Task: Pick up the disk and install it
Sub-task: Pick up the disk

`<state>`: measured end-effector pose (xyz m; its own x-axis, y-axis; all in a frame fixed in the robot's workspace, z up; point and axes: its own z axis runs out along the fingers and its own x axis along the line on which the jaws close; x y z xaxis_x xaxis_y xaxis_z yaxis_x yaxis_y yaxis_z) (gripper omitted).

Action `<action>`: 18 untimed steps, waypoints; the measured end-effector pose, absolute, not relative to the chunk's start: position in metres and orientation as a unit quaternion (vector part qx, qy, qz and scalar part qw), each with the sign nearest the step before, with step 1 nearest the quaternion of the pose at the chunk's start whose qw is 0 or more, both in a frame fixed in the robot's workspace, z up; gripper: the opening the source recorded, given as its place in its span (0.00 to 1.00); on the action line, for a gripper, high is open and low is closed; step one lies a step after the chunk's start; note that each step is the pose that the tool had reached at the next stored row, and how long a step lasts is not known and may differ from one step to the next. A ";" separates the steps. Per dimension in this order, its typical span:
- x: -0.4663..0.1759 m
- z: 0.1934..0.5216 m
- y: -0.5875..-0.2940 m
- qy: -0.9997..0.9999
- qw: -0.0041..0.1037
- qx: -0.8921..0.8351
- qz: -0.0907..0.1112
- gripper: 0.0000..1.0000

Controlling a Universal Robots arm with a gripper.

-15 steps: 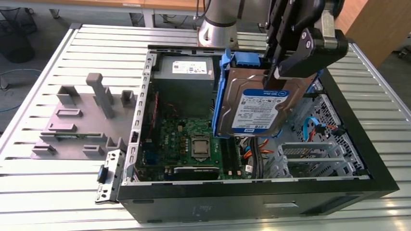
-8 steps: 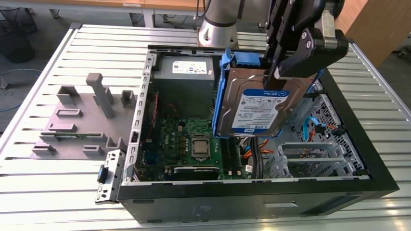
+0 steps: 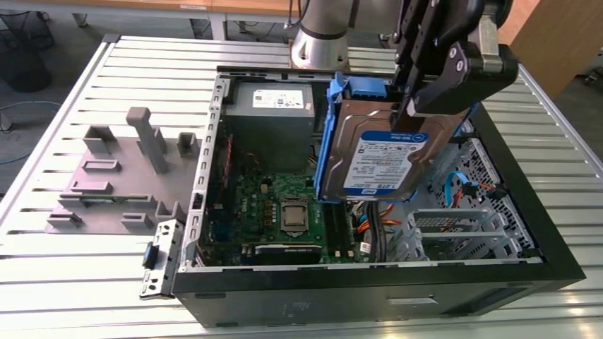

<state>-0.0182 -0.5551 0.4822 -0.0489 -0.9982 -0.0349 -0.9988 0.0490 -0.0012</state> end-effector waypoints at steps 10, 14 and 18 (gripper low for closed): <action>-0.003 0.482 -0.555 0.724 0.013 -0.689 0.012 0.35; 0.003 0.482 -0.555 0.724 0.013 -0.689 0.012 0.35; 0.005 0.482 -0.555 0.724 0.013 -0.689 0.012 0.35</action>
